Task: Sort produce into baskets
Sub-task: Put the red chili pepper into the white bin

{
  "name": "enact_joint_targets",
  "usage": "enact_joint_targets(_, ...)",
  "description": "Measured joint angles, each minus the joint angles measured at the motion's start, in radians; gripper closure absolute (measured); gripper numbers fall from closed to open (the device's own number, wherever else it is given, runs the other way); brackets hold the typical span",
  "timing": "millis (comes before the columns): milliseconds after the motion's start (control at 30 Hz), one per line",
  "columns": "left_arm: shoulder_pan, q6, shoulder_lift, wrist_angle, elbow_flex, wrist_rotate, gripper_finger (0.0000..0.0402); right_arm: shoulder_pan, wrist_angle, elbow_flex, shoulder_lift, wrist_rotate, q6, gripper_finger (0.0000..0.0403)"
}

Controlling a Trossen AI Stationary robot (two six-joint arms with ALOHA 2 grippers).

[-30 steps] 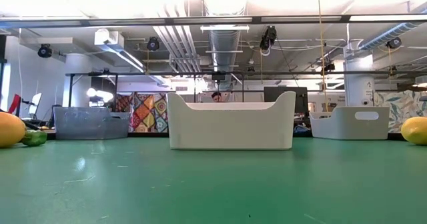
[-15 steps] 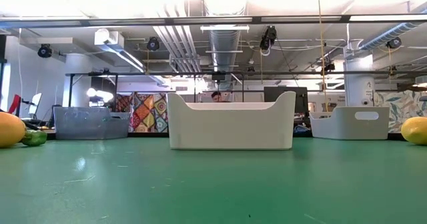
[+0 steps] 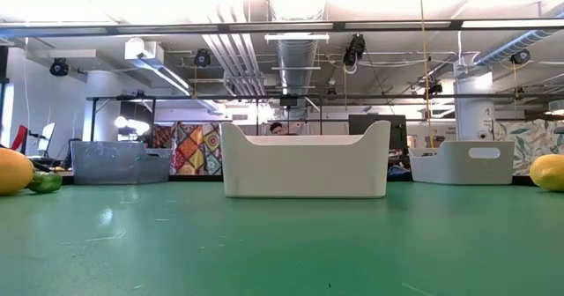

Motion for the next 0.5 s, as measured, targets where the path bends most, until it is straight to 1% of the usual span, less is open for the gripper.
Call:
enact_joint_targets(300,0.018,-0.014,-0.001,-0.007,0.0,0.024,0.0253,0.0,-0.001,0.0,0.0,0.0,-0.006,0.0181)
enact_joint_targets(367,0.02,-0.014,0.0,-0.003,0.0,0.023,0.0264,0.001,-0.001,0.0,0.0,0.0,-0.005,0.0181)
enact_joint_targets(500,0.026,-0.014,0.0,0.007,0.0,0.026,0.0306,0.012,-0.003,0.0,0.0,0.0,0.002,0.0181)
